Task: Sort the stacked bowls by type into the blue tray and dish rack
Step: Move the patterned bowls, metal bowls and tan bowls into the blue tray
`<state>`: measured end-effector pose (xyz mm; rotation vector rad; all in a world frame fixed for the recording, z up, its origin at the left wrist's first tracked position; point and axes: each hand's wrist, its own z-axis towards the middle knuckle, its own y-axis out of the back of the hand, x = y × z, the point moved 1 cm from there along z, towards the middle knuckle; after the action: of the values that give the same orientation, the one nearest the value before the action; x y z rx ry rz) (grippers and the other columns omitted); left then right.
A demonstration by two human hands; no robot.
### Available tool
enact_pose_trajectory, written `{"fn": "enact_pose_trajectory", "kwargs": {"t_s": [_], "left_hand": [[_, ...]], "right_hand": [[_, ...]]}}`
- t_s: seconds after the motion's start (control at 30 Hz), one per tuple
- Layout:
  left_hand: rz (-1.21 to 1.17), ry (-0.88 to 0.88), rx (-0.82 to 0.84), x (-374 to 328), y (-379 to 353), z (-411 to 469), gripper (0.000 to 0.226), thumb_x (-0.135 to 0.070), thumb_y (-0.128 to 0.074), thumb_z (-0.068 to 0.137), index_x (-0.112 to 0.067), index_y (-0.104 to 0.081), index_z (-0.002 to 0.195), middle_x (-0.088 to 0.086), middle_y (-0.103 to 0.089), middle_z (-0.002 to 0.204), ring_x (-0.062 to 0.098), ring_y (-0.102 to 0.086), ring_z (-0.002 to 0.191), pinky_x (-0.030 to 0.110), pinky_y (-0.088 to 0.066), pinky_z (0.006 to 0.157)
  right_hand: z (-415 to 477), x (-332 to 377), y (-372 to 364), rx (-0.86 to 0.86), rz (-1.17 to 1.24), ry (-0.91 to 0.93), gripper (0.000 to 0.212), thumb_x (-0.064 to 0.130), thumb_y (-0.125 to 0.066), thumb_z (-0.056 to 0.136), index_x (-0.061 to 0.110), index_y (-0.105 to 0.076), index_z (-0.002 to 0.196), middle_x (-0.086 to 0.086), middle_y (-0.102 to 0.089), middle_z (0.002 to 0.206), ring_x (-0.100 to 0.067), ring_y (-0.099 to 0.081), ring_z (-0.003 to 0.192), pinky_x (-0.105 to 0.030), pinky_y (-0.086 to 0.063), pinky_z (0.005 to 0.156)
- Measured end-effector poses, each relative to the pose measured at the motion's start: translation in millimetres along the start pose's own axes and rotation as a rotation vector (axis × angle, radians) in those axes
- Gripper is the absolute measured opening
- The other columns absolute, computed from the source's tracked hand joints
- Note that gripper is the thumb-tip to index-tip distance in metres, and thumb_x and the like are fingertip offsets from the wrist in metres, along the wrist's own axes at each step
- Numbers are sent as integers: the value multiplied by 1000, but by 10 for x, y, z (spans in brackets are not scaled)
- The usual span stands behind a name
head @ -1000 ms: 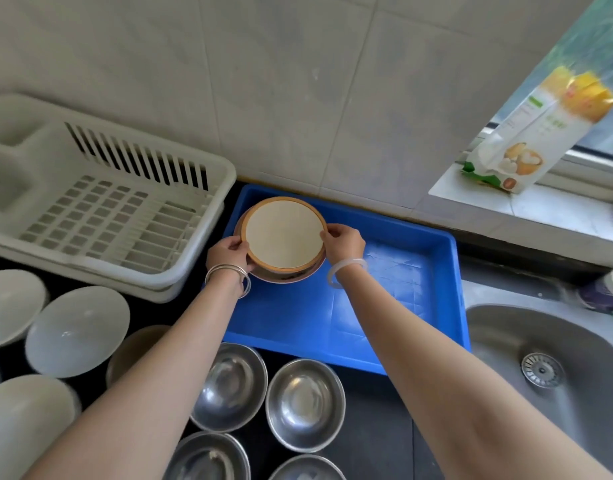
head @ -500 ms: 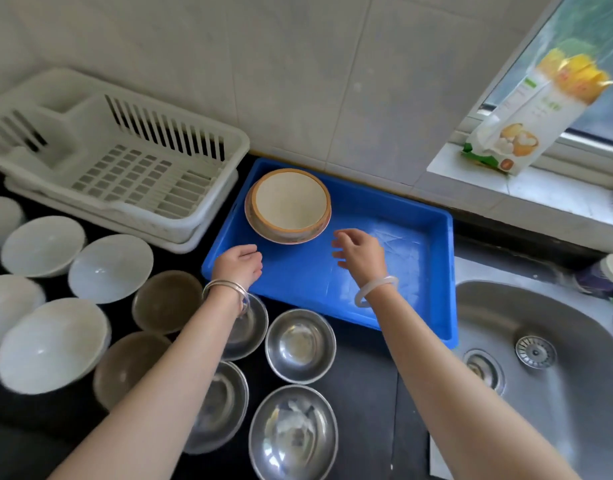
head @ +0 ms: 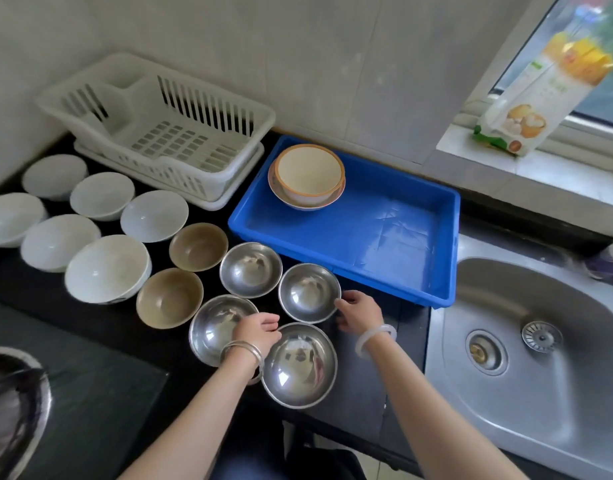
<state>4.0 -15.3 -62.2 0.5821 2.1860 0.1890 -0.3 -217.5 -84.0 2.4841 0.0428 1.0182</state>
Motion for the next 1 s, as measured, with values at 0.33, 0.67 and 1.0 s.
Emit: {"fn": "enact_pose_trajectory", "kwargs": {"t_s": [0.33,0.67,1.0], "left_hand": [[232,-63,-22,53,-46,52,29,6,-52,80,-8,-71,98,11,-73,97,22,-66,92,27,-51,84],[195,-103,-37,-121,-116,181,21,-11,-65,80,-10,-70,100,8,-72,103,23,-64,99,28,-48,85],[35,-138,-58,-309,-229,360,20,-6,-59,83,-13,-70,99,4,-70,99,16,-63,93,34,-50,90]], "right_hand": [[-87,134,-9,-25,150,-56,21,-3,-55,83,4,-67,67,-4,-65,64,-12,-67,58,-19,-57,53],[-276,198,417,-41,95,69,18,3,-58,81,9,-74,76,12,-64,45,-2,-64,47,-11,-52,51],[-417,-108,476,-195,-2,34,19,10,-66,76,21,-69,61,-2,-72,66,-20,-72,70,-42,-60,77]]}}
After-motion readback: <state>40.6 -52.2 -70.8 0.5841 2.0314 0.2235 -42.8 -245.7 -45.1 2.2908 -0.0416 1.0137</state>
